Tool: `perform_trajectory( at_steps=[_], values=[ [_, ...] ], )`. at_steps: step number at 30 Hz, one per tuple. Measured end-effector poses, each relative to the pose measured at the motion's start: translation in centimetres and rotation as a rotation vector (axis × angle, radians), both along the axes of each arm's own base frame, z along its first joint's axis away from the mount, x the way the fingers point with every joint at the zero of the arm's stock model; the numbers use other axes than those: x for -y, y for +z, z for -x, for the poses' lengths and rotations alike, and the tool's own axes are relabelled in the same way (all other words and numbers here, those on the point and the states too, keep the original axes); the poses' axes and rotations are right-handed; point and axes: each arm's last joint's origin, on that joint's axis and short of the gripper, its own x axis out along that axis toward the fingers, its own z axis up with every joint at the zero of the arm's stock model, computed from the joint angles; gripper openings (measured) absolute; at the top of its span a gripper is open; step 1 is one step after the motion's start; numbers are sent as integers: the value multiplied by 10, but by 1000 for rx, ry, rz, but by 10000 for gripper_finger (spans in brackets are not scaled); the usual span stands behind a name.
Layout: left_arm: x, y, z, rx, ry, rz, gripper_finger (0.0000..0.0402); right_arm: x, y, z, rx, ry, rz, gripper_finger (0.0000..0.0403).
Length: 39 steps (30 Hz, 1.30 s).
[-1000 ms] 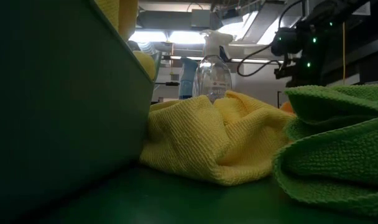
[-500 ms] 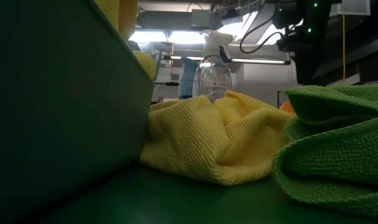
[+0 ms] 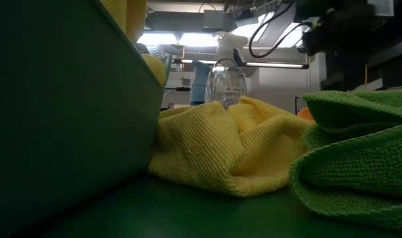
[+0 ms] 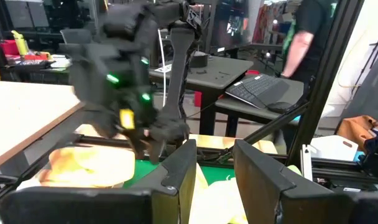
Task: Sort microfiber towel by color & place in baskets
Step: Put the orange towel into the white bin
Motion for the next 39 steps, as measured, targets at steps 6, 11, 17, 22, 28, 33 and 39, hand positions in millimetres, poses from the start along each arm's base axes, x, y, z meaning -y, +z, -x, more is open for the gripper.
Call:
perform_trajectory(
  at_steps=[6,11,17,22,28,33,39],
  values=[
    [0,0,0,0,0,0,102,-37,-35,5,-130,81,53,202],
    [0,0,0,0,0,0,102,-54,-73,13,-150,152,60,202],
    [0,0,0,0,0,0,102,-57,-107,16,-86,171,145,202],
    [0,0,0,0,0,0,102,-54,-115,19,-88,158,238,193],
    [0,0,0,0,0,0,102,-54,-114,16,-60,153,248,100],
    [0,0,0,0,0,0,102,-54,-114,16,-58,158,246,11],
    [0,0,0,0,0,0,102,-56,-99,9,-38,162,212,10]
  ],
)
